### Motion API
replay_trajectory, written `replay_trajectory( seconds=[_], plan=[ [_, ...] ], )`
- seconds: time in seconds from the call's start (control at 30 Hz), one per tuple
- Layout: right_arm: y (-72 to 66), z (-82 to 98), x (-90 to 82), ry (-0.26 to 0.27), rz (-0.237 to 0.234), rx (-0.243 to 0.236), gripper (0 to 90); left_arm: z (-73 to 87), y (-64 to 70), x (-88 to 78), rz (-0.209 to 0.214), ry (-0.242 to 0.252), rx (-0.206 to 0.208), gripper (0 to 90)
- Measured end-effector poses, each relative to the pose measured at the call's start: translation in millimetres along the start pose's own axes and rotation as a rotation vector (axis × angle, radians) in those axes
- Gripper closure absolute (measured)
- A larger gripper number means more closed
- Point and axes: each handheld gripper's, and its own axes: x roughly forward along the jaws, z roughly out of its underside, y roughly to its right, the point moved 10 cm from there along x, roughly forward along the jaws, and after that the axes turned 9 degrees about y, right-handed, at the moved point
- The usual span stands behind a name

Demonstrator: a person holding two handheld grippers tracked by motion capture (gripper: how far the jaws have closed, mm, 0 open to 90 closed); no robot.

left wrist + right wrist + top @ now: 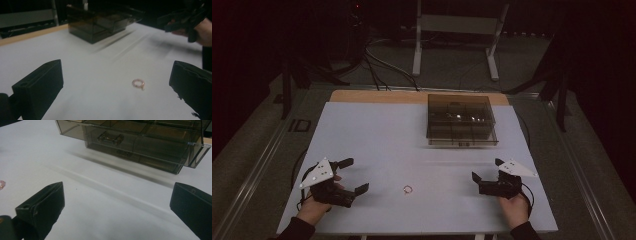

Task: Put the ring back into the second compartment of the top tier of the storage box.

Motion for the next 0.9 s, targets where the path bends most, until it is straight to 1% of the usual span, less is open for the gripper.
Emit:
replay_trajectory(
  seconds=[0.03, 0.13, 0.23, 0.33, 0.4, 0.43, 0.53, 0.63, 0.7, 0.8, 0.9],
  plan=[
    [0.0, 0.0, 0.1, 0.0, 0.0, 0.0, 0.0, -3.5, 0.8, 1.7, 0.005, 0.002, -0.001, 0.0],
    [-0.5, -0.2, -0.1, -0.001, 0.0, -0.003, 0.0, -15.1, 3.6, 6.9, 0.021, 0.015, 0.013, 0.0],
    [-1.3, -0.8, -0.5, 0.001, -0.003, -0.001, 0.0, -24.4, 5.9, 12.8, 0.035, 0.016, 0.032, 0.0],
    [-1.4, -1.1, -0.8, 0.002, -0.003, 0.001, 0.0, -31.1, 7.5, 19.3, 0.046, 0.01, 0.051, 0.0],
    [-1.4, -1.2, -1.0, 0.003, -0.005, 0.002, 0.0, -34.9, 8.9, 23.5, 0.054, 0.012, 0.054, 0.0],
    [-1.4, -1.3, -1.1, 0.003, -0.004, 0.001, 0.0, -36.1, 9.6, 25.8, 0.056, 0.01, 0.051, 0.0],
    [-1.9, -1.1, -0.8, 0.003, -0.011, 0.005, 0.0, -38.9, 13.0, 33.7, 0.064, 0.006, 0.058, 0.0],
    [-1.8, -1.2, -0.6, 0.004, -0.01, 0.002, 0.1, -41.1, 16.1, 42.1, 0.063, 0.014, 0.062, 0.0],
    [-2.1, -1.8, -1.1, 0.007, -0.011, 0.001, 0.0, -41.6, 17.7, 47.6, 0.06, 0.016, 0.053, 0.0],
    [-2.0, -2.8, -1.9, 0.011, -0.011, 0.004, 0.0, -39.9, 20.7, 55.3, 0.061, 0.004, 0.055, 0.0],
    [-1.6, -3.1, -2.3, 0.013, -0.011, 0.003, 0.1, -38.2, 24.9, 62.3, 0.079, -0.004, 0.044, 0.0]
  ],
)
